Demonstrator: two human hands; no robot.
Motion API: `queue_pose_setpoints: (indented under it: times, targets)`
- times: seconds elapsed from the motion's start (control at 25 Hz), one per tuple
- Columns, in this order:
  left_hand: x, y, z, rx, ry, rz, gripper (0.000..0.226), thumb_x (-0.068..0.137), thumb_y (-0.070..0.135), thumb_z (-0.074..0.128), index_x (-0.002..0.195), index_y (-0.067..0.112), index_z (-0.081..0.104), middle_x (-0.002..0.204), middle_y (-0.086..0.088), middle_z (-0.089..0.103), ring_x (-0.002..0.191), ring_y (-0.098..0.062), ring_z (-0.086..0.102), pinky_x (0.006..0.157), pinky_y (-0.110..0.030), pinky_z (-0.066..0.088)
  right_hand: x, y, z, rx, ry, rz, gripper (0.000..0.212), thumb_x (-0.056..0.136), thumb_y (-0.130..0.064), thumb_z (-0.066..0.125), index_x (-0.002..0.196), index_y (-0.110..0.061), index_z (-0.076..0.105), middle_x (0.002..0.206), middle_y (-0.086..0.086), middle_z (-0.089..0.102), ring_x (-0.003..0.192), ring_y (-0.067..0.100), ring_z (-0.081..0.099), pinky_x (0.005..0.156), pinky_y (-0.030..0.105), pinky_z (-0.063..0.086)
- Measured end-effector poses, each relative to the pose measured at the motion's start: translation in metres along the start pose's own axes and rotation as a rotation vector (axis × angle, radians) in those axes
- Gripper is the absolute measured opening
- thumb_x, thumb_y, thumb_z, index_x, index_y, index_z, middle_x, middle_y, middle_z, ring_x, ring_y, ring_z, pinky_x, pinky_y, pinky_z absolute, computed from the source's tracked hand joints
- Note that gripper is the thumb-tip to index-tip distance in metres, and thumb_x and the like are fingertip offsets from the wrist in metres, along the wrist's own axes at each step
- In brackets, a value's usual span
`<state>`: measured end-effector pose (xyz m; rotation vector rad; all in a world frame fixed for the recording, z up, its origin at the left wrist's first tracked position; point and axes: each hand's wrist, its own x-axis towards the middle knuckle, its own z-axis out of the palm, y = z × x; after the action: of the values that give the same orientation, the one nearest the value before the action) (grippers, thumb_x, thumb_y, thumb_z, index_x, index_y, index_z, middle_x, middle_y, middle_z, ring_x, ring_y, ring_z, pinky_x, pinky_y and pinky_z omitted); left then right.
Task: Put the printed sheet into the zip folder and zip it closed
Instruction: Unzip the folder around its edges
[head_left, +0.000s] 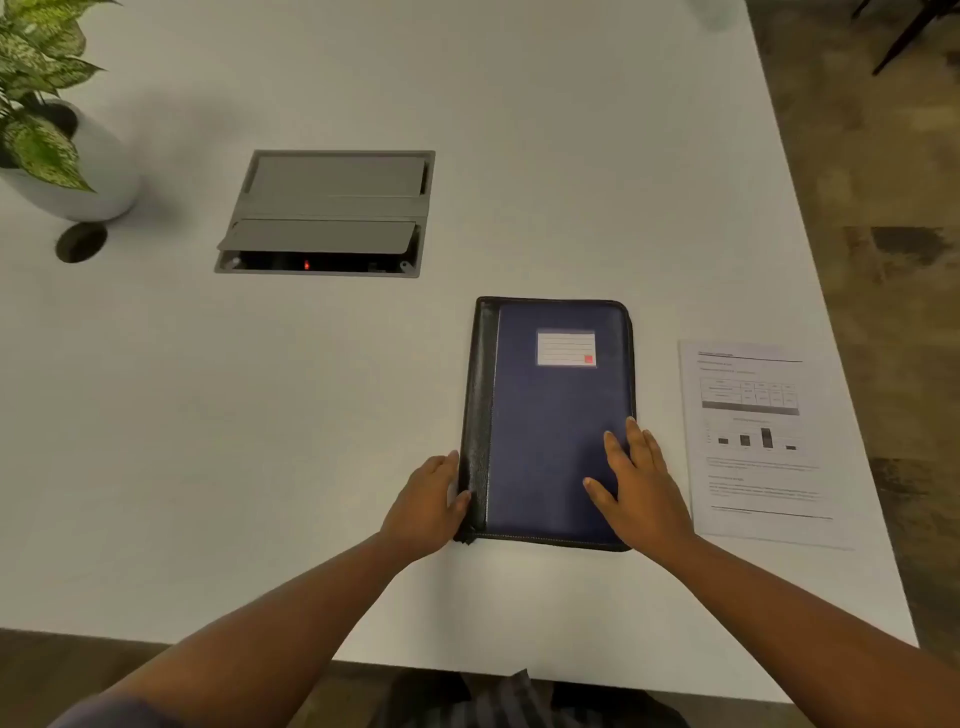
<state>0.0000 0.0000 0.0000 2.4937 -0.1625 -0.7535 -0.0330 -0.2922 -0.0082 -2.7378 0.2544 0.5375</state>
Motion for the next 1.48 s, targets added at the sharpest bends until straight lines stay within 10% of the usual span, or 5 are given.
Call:
queue_pose_setpoints:
  times: [0.32,0.72,0.84,1.08,1.48]
  targets:
    - [-0.006,-0.013,0.01,-0.147,-0.105,-0.098,0.016,0.091,0.009,0.061,0.103,0.017,0.064,0.086,0.005,0.069,0.082,-0.016,0.071,0.076,-0.029,0.053,-0.005,0.003,0.015,0.145,-0.106,0.101,0.081,0.089,-0.046,0.067,0.155,-0.023,0.025,0.168,0.002,-0.002,0.153,0.03,0.014,0.116,0.041,0.03]
    - [-0.012,-0.026,0.018,-0.399,-0.263,-0.191,0.062,0.063,0.004,0.076,0.119,0.015,0.051,0.101,-0.007,0.061,0.074,-0.014,0.063,0.068,-0.03,0.053,-0.007,0.004,0.017,0.222,-0.136,0.143,0.085,0.086,-0.035,0.074,0.155,-0.025,0.025,0.167,0.003,0.006,0.149,0.032,0.025,0.113,0.039,0.035]
    - [-0.009,-0.023,0.023,-0.302,-0.233,-0.183,0.051,0.065,-0.004,0.08,0.106,0.012,0.055,0.083,0.007,0.062,0.059,0.004,0.059,0.056,-0.01,0.044,-0.005,0.005,0.015,0.27,-0.13,0.164,0.083,0.084,-0.029,0.077,0.153,-0.024,0.03,0.166,0.003,0.012,0.148,0.032,0.029,0.111,0.041,0.038]
    - [-0.006,-0.03,0.033,-0.137,-0.065,-0.112,0.028,0.067,0.022,0.083,0.067,0.027,0.056,0.077,0.009,0.052,0.068,-0.006,0.049,0.058,-0.017,0.036,-0.001,0.008,0.012,0.335,-0.133,0.186,0.08,0.083,-0.023,0.079,0.151,-0.023,0.036,0.163,0.003,0.02,0.145,0.032,0.033,0.109,0.043,0.042]
    - [-0.013,-0.041,0.05,-0.536,-0.014,-0.225,0.027,0.065,0.0,0.07,0.082,0.012,0.053,0.069,0.001,0.065,0.062,-0.015,0.054,0.063,-0.032,0.047,-0.001,0.008,0.007,0.375,-0.14,0.19,0.079,0.083,-0.022,0.079,0.149,-0.024,0.037,0.161,0.002,0.026,0.143,0.032,0.036,0.107,0.042,0.044]
